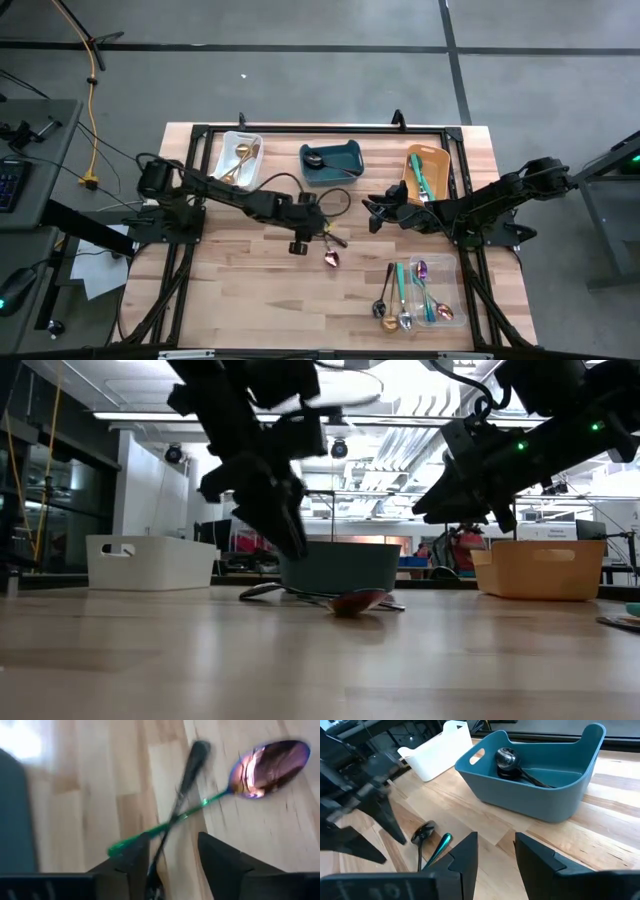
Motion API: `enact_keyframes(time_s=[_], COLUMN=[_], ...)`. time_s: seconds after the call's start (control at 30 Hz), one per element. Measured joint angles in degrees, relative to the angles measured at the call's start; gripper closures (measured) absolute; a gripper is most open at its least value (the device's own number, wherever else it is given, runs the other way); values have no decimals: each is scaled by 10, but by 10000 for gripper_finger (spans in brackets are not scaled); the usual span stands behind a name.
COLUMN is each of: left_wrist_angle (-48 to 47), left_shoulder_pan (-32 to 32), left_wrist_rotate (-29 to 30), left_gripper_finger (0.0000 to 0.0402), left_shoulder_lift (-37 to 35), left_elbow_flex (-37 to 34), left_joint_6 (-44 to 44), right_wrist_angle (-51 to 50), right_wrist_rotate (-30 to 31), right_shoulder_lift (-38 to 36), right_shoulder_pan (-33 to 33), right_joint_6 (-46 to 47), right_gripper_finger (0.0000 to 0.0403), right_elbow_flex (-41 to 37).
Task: Sort silverware by color (type)
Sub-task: Put the black spoon into the blue bin
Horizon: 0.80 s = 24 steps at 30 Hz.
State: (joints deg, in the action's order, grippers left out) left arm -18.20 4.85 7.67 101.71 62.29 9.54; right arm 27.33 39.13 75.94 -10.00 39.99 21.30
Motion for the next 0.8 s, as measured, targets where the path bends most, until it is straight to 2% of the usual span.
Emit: enact_keyframes(time_s=[0.17, 0.5, 0.6, 0.8], left_wrist_angle=[-32, -44, -51, -79], left_shoulder_pan=[-18, -45, -45, -45], left_wrist_rotate=[-14, -9, 12, 57], left_gripper_finger=[215, 224, 257, 384], left_shoulder_lift=[41, 64, 64, 60], left_elbow_flex=[18, 21, 21, 22], left_joint_6=[28, 42, 42, 35], right_wrist_angle=[-2, -3, -5, -4], right_wrist_rotate=[0, 0, 0, -2], right_shoulder_lift=[0, 0, 0, 0], right_shoulder_pan=[0, 0, 0, 0], right_joint_6=[-3, -6, -6, -6], right_gripper_finger=[279, 279, 279, 279], right_elbow_flex=[0, 0, 0, 0])
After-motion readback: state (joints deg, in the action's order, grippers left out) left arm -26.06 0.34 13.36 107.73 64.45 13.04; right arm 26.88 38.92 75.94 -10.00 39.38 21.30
